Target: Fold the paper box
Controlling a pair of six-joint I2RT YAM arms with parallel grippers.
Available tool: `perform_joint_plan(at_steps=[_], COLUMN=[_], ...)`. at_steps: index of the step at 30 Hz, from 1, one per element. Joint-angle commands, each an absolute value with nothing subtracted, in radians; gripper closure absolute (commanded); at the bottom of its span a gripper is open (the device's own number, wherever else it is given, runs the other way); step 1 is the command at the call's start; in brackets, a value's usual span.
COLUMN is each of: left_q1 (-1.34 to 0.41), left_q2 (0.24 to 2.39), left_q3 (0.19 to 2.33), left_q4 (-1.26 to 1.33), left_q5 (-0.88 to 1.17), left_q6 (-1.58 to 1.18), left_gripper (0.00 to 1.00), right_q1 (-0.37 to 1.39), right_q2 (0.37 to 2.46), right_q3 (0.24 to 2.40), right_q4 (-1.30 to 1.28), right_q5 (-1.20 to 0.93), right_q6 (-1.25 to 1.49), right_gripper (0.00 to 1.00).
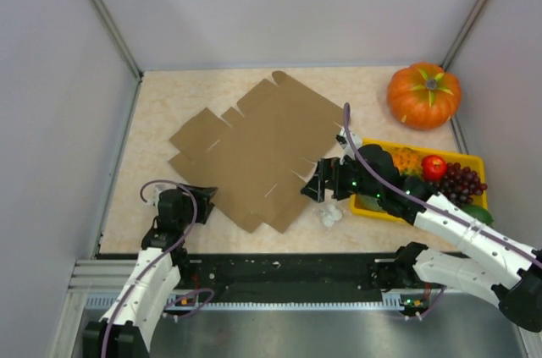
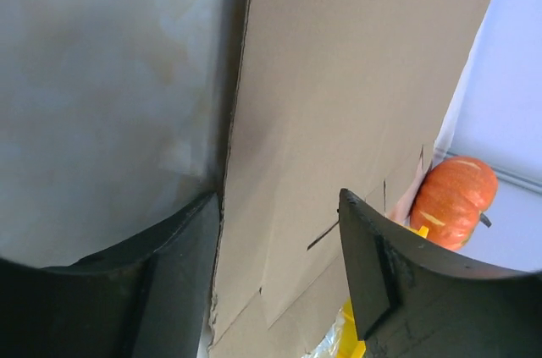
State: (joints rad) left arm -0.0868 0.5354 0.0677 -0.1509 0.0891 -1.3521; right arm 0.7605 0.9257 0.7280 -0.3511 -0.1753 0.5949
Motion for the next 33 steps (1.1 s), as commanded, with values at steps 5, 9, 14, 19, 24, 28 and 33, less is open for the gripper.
perform_joint_plan(at_steps=[5,9,14,19,24,28,33], left_q1=[-0.083,-0.083,-0.081,-0.081,-0.081,-0.081,-0.081], left_q2=[0.609,0.624,0.548,0.515,0.650,0.799,0.838], left_q3=[0.005,0.017,0.269,0.746,1.145,1.452,1.612], left_q4=[0.162,0.317,0.131,-0.211,-0.447,-0.632,-0.739], left_q5=[0.009,-0.014,0.051,-0.116,-0.063,0.285,0.462], left_q6=[-1.261,-1.136,-0.873,-0.524,-0.263,-0.076,0.067], left_gripper=[0.68,0.90,1.00,1.00,1.00,1.00,1.00], right_q1=[0.752,0.752,0.752,0.753,0.752,0.759,0.764], right_q2=[0.946,0.977,1.034,1.118,1.193,1.218,1.239], right_q3=[0.830,0.870,0.971,1.159,1.352,1.453,1.614], right_q4=[-0.310,-0.301,-0.324,-0.391,-0.423,-0.437,-0.399], right_q5=[-0.158,-0.166,-0.210,-0.134,-0.161,-0.222,-0.363], right_q6=[0.565,0.540,0.390,0.230,0.132,0.005,-0.239], right_gripper=[0.01,0.01,0.01,0.01,0.01,0.01,0.01])
